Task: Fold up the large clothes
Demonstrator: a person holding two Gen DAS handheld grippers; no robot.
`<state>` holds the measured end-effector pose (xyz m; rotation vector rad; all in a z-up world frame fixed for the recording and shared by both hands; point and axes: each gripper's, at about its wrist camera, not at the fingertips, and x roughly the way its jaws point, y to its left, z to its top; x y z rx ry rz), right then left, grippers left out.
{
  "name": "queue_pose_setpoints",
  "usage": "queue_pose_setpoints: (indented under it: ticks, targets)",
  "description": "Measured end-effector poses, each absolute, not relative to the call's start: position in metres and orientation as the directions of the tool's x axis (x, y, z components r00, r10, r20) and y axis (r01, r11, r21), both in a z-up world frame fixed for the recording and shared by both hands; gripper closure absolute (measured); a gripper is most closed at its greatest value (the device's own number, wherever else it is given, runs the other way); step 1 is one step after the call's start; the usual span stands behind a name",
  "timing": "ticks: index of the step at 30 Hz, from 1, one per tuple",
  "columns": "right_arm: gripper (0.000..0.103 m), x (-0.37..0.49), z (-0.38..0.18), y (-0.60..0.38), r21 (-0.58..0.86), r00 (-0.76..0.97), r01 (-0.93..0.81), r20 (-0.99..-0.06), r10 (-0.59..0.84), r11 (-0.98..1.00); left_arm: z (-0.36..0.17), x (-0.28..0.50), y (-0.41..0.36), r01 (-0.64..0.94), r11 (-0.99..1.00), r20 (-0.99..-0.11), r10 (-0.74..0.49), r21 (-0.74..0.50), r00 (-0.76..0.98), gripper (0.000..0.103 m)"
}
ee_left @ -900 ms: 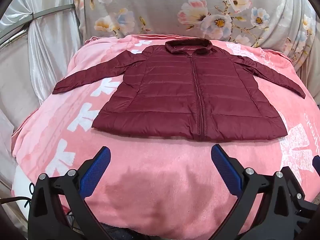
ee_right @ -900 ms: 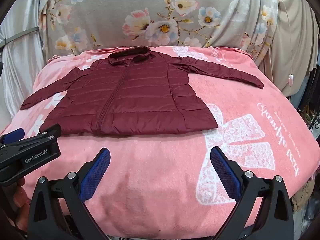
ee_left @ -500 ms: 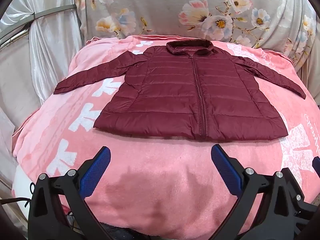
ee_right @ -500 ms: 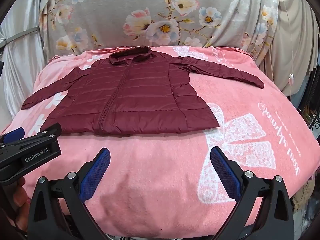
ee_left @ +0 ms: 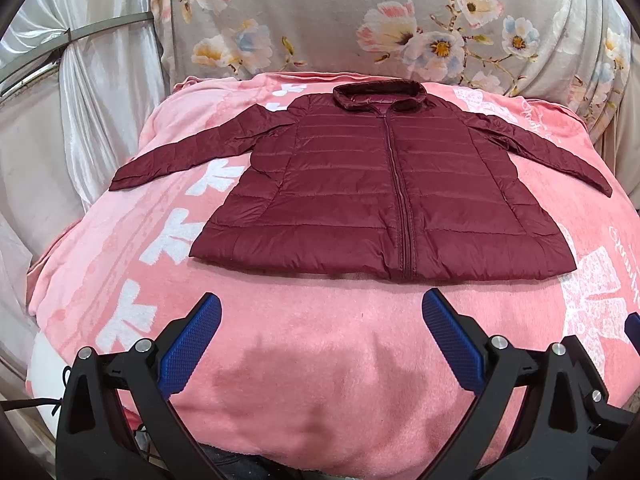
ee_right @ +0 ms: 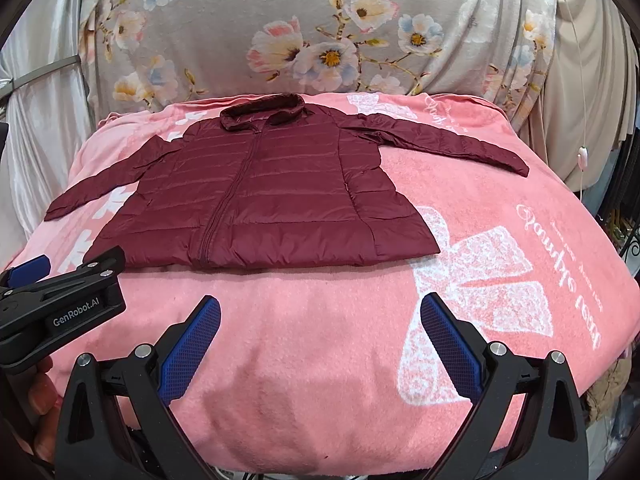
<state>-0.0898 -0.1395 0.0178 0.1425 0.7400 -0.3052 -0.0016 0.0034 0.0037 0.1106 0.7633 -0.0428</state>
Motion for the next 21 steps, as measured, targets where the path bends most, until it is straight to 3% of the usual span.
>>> queue_pose_setpoints:
  ticks: [21]
  targets:
    - [0.005,-0.0901,0.0177,-0.1377,0.026,0.698,0.323,-0.681,-0.219,0.946,0.0075,-0.0047,0.0036,0.081,0.993,-0.691,0.002,0.088,0.722,0.005]
